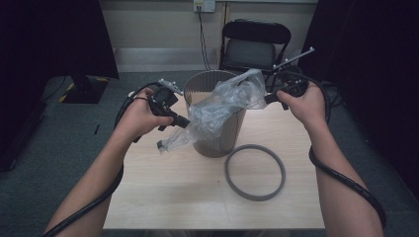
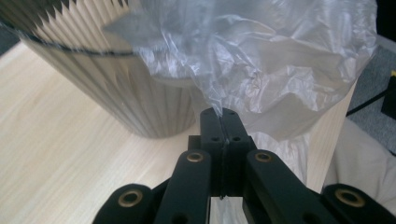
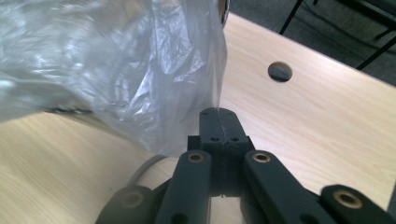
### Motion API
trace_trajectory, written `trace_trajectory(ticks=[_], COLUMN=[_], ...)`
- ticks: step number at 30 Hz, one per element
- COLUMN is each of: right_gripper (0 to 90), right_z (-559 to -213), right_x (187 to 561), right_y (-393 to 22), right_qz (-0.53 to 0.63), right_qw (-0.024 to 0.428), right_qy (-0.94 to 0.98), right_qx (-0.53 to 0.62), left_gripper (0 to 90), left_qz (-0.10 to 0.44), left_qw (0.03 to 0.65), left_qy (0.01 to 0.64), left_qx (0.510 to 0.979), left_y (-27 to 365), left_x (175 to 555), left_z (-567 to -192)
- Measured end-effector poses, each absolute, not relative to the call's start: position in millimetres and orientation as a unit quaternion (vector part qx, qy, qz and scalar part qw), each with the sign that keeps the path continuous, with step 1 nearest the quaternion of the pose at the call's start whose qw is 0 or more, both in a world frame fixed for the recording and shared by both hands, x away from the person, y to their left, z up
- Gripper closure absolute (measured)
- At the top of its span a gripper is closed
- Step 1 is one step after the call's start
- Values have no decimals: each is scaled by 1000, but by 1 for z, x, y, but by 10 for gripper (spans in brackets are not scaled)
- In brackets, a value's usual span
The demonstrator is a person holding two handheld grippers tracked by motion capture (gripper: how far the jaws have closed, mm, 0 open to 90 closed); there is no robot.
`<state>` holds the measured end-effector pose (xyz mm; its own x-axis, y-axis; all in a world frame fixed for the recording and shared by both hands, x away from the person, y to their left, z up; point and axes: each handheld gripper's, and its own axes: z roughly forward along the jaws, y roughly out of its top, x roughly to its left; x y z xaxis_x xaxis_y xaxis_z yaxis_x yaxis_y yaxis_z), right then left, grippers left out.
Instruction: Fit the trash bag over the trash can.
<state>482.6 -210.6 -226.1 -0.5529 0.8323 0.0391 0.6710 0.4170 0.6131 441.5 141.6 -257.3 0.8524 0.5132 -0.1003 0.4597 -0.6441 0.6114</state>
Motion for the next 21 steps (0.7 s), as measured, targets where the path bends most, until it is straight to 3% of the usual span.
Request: trace_trajectory(ticks=[10, 15, 17, 18, 20, 21], right_gripper=[900, 900, 900, 900, 882, 839], right_z=[-251, -259, -257, -251, -244, -241], right_x=[500, 503, 502, 497, 492, 490], right_y=[-206, -202, -202, -203, -205, -205], right_qz=[285, 286, 287, 295, 307, 312], right_qw=[120, 115, 118, 124, 129, 133], right_qy=[838, 839, 839, 836, 831, 830], right_qx=[450, 449, 447, 446, 444, 443], left_gripper=[900, 883, 835, 593, 578, 524], left_qz=[39, 44, 49, 70, 72, 76], left_qw=[306, 331, 339, 368, 370, 378], left_qy=[283, 282, 285, 293, 291, 296], left_qx=[908, 899, 895, 880, 880, 874], left_y=[149, 151, 152, 153, 154, 153], left_x=[450, 447, 445, 442, 438, 436], left_z=[-273, -274, -272, -266, -260, -257])
